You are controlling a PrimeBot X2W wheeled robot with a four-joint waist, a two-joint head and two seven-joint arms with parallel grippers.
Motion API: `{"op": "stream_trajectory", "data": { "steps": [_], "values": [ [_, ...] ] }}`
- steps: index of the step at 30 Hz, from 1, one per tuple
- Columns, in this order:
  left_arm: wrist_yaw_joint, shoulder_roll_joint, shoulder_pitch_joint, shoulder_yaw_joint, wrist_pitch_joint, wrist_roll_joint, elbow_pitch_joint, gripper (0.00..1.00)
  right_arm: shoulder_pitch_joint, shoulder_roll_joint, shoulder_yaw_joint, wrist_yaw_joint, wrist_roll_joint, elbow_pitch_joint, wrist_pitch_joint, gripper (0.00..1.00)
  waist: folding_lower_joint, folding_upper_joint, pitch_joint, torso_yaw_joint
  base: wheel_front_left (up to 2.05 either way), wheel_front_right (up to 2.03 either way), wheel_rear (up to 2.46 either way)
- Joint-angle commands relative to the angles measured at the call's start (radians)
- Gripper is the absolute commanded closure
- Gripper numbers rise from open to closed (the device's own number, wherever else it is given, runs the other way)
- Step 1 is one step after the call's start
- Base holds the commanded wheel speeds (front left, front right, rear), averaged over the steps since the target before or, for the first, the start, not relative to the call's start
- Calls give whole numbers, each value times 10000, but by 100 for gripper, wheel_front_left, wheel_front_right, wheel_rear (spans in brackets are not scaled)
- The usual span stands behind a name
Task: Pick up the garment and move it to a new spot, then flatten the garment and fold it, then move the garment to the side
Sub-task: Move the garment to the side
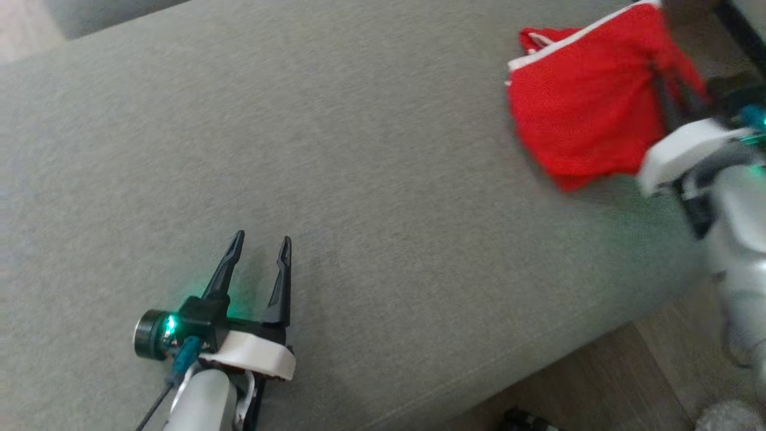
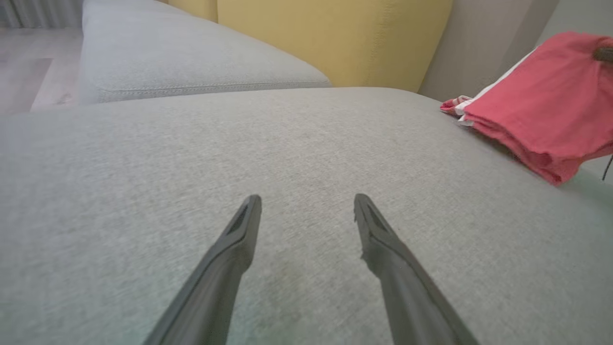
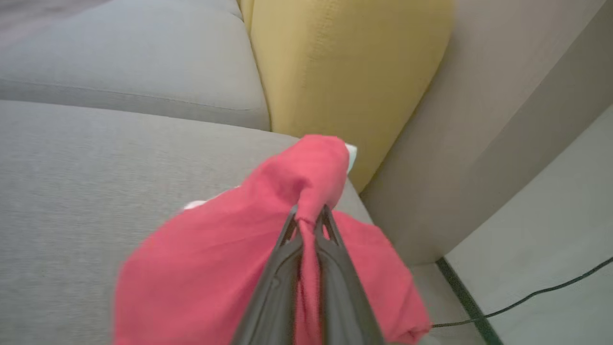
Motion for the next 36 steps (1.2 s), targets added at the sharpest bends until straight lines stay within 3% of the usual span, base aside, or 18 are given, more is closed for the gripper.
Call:
{"op": "stream_trajectory", "data": {
  "steps": [1, 4, 5, 6, 7, 12, 15, 17, 21, 26, 28, 36],
  "values": [
    [-17, 45, -226, 359, -51, 60, -340, 0, -416, -372, -101, 2, -258, 22, -39, 100, -1, 0, 189, 356, 0, 0, 0],
    [-46, 45, -229, 366, -51, 46, -360, 0, -694, -743, -466, 2, -647, 442, 8, 100, -1, 0, 280, 530, 0, 0, 0],
    [-62, 45, -234, 340, -51, 54, -374, 0, -819, -918, -685, 2, -871, 624, 9, 73, -1, 0, 327, 613, 0, 0, 0],
    [-73, 45, -235, 315, -51, 49, -371, 0, -918, -1061, -918, 2, -1093, 779, 5, 16, -1, 0, 360, 690, 0, 0, 0],
    [-82, 45, -238, 294, -51, 38, -364, 0, -1003, -1183, -1204, 2, -1286, 904, -1, 0, -1, 0, 384, 753, 0, 0, 0],
    [-66, 45, -239, 300, -51, 22, -351, 0, -1049, -1363, -3208, 2, -2615, 656, -49, 0, -1, 0, 369, 957, 0, 0, 0],
    [5, 45, -199, 370, -51, 11, -379, 0, -739, -558, -4285, 2, -3166, -267, -59, 0, -1, 0, 185, 1071, 0, 0, 0],
    [103, 45, -143, 417, -51, -36, -419, 0, -415, 192, -4487, 2, -3263, -1043, -60, 0, -1, 0, -6, 1178, 0, 0, 0],
    [386, 45, 1, 534, -51, -115, -543, 0, 420, 1499, -4138, 2, -2908, -2495, -62, 0, -1, 0, -405, 1518, 0, 0, 0],
    [893, 45, 252, 879, -51, -272, -766, 0, 2104, 2295, -3124, 2, -1763, -3734, -63, 0, -1, 0, -943, 2379, 0, 0, 0],
    [1079, 45, 434, 1020, -51, -309, -844, 0, 3015, 2400, -2811, 2, -1201, -3982, -63, 0, -1, 0, -1205, 2916, 0, 0, 0],
    [1384, 45, 1006, 1452, -51, -196, -846, 0, 4715, 2427, -1966, 2, 248, -4101, -64, 0, -1, 0, -1900, 3929, 0, 0, 0]
  ]
}}
